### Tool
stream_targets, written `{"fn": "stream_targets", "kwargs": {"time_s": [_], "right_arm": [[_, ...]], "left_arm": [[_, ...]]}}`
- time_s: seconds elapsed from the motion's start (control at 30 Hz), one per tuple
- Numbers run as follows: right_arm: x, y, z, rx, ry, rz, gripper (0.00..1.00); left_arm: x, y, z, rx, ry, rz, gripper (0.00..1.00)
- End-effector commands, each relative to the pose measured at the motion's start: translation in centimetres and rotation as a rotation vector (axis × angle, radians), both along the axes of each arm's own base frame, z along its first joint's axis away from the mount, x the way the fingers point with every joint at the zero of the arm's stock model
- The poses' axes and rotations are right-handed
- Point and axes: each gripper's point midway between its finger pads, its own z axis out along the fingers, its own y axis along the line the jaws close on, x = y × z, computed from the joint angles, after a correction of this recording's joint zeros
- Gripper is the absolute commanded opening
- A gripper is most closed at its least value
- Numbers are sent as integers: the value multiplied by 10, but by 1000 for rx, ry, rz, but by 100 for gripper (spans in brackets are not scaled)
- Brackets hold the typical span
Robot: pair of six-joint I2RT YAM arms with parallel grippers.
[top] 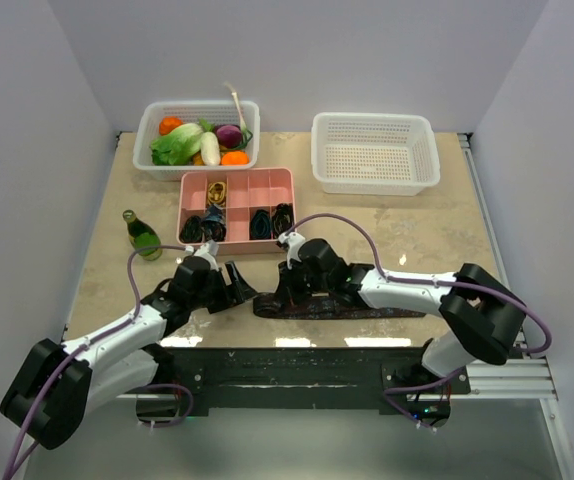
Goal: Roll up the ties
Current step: Roll the tie at the center of the board.
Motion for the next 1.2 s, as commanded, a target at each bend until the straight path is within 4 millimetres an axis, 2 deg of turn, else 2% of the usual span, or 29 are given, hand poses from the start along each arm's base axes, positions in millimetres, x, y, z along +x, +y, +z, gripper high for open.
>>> {"fn": "stream_targets", "kwargs": {"time_s": [0.0, 0.27, 0.5, 0.73, 0.97, 1.07, 1.17], "right_arm": [[-12, 4, -12, 4, 35, 50, 0], [-20, 2, -41, -30, 81, 59, 0], [-16, -3, -51, -65, 81, 32, 0], [-18, -11, -64, -106, 93, 19, 0], [-20, -16, -68, -116, 91, 11, 0], [-21, -15, -68, -106, 96, 15, 0], [-19, -13, -67, -104, 91, 15, 0]], "left_arm": [[-8, 11, -11, 59, 32, -6, 79], [-13, -1, -13, -11, 36, -47, 79], [-20, -18, -9, -126, 0, -123, 77], [-35, -25, -21, -180, 49, -173, 65], [-44, -23, -34, -175, 109, -169, 61], [-41, -25, -32, -186, 93, -169, 54], [-35, -28, -27, -208, 60, -166, 42]]}}
